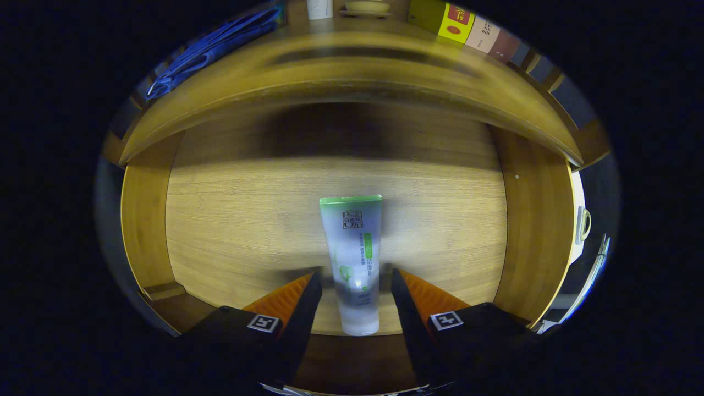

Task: Pull open the drawer, take out the items inside it, and place them on the countertop above the cabinet.

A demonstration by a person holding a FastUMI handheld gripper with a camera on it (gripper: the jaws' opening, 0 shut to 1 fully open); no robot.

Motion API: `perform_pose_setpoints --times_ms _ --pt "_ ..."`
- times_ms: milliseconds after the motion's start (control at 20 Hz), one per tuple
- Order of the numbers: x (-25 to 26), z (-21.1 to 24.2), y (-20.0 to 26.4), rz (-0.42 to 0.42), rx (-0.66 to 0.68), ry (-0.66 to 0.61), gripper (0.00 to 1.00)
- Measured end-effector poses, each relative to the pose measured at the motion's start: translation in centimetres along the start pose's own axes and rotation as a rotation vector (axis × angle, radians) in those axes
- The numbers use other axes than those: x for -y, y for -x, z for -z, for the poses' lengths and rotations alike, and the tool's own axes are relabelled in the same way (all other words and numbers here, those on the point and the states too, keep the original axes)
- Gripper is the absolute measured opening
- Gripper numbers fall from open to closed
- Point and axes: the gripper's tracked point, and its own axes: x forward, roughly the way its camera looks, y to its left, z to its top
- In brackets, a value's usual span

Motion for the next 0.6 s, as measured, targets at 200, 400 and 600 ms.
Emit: perform_pose_setpoints --times_ms 200,400,600 --pt "-0.8 -0.9 -0.1 -0.002 -0.03 0.026 0.67" --pt "-1.9 -3.2 1.6 -0.001 0.01 0.093 0.48" --pt "-3.5 -8.3 6.9 -0.031 0.103 0.079 0.35"
